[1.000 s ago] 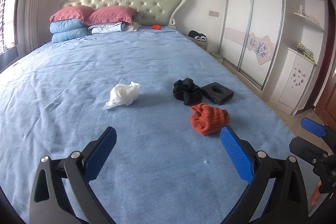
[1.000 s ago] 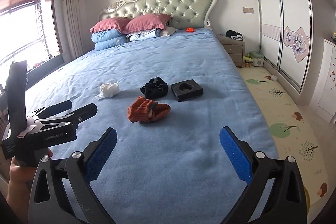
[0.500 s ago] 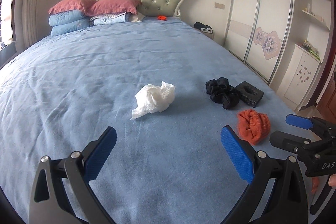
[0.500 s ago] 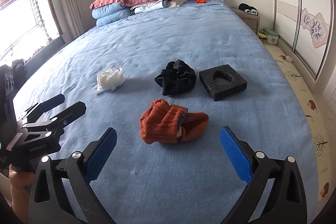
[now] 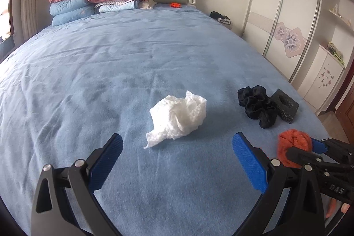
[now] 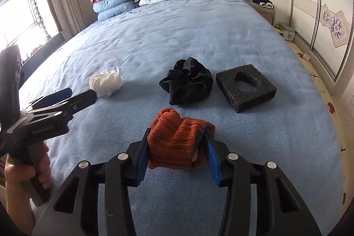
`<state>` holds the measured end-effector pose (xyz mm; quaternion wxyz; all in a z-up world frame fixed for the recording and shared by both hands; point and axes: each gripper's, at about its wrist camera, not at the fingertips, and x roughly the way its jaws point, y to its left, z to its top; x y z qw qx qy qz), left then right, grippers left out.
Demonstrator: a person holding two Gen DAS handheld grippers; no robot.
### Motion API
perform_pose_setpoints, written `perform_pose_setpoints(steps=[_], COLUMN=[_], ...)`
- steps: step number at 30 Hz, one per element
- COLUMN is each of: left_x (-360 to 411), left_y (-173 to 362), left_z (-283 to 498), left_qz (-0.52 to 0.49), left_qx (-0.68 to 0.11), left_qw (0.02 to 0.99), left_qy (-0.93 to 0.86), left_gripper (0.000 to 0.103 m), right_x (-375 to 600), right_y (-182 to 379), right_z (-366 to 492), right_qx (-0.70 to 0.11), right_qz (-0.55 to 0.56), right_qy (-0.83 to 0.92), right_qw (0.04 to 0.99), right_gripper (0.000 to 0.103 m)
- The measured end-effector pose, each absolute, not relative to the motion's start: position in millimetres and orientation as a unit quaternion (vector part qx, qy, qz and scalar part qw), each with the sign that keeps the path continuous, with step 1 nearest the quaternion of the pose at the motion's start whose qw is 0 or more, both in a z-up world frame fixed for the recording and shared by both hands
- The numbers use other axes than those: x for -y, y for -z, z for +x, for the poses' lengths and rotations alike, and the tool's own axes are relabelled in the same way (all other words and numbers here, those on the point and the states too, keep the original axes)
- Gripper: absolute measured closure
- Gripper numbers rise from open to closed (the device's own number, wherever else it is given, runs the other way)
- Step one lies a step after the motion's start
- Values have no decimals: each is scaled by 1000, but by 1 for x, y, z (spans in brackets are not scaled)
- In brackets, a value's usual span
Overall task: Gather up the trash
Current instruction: 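Grasp the white tissue with the left tool while the right tool grasps the orange knit cap, then carry the tissue and orange cap over the yellow bin and release both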
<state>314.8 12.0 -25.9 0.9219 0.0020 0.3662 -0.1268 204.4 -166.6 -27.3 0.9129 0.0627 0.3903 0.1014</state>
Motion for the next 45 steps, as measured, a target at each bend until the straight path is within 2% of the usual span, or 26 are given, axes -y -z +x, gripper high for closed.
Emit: perform_pose_setpoints(steps=[7,8,9,10,11,12,14,22,30,45], left_x=[-2,2,5,6,7,4,-4,0,46,196], left_y=[33,36,40,46,54,56,51,35,16,12], left_z=[356,360,365,370,374,373,367,300,216,130], left_qz=[17,24,33,35,31,22,-1,-14,4,75], left_qx=[-385,-388,-396,-409,-429,-426,-420,-394,-370,-376], left_qw=[914,912,909,903,893,894,895,897,894,850], left_qy=[125,129,129,128,132,134,151,199,254,361], left_gripper=[4,7,13,40,55,55,70,72,72,72], right_x=[170,170,170,170,170,171,172,179,204,328], right_y=[26,26,26,25,24,23,21,12,9,15], right_z=[202,201,201,199,197,195,189,157,111,10], right_qx=[-391,-393,-393,-393,-391,-390,-386,-368,-358,-336], right_qz=[81,83,86,88,89,90,88,86,89,133], right_qy=[-120,-124,-127,-128,-129,-131,-136,-151,-150,-81], right_qw=[909,907,906,907,907,907,908,913,917,929], right_gripper=[58,58,58,58,58,58,58,58,58,58])
